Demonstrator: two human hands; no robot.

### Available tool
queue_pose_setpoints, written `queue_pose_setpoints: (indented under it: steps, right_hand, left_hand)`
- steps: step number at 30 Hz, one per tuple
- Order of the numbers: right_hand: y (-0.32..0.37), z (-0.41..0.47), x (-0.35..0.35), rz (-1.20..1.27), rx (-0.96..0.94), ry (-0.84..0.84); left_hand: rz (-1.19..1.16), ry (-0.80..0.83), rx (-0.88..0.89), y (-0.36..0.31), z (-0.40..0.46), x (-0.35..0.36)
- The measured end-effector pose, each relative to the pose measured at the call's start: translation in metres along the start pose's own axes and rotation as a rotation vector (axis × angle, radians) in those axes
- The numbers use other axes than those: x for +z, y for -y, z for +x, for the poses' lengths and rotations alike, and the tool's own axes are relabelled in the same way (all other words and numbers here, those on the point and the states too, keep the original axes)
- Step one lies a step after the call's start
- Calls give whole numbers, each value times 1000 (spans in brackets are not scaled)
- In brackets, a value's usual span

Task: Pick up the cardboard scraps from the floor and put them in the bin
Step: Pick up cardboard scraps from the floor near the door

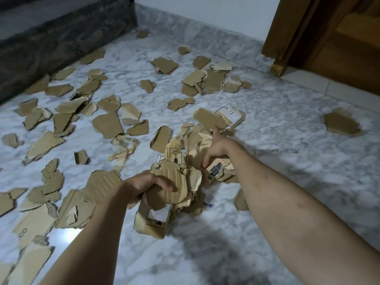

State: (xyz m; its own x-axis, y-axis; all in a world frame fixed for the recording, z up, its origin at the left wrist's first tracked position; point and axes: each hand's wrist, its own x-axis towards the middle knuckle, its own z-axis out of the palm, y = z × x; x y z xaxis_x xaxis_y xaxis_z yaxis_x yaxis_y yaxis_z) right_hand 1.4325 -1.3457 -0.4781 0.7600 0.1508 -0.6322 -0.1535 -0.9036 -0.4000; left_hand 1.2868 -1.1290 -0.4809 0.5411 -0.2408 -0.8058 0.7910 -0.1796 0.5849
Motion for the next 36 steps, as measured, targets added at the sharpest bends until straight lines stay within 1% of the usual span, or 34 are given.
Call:
queue_pose_setpoints:
  steps: [4,7,11,13,15,18,23,25,27,30,33,36]
  right_hand:
    - [-12,-6,4,254,31,-15]
    - [-21,-12,8,337,29,-34]
    - [-26,-20,16,330,11,-143]
    - [-27,-27,21,313,-9,-179]
    - [-26,-35,23,253,-35,-205]
    - [-23,-45,26,204,-68,-209]
    - [-30,-57,31,260,-85,-190]
    - [-38,-63,30,371,-54,-198]
    - [-49,-65,26,551,-33,-211]
    - [-71,-67,14,835,-36,-250]
    - [-92,-84,-10,1052,-59,-276]
    - [-121,-102,-41,1162,-69,-307]
  left_hand:
    - [-42,-44,21,5,2,3]
    - [-77,-98,68,9,0,6]
    - [-171,-202,142,14,-3,13]
    - [-194,-242,149,18,-3,16]
    - [-206,-288,160,20,-5,20]
    - [-227,-351,180,23,-7,25]
    - [-200,-361,208,24,-13,32]
    - [-205,-383,210,24,-16,35]
    - [-246,-420,216,22,-19,36]
    - [-303,-429,238,13,-22,41]
    - [-336,-402,278,-8,-19,54]
    - [-302,-342,299,-40,-10,83]
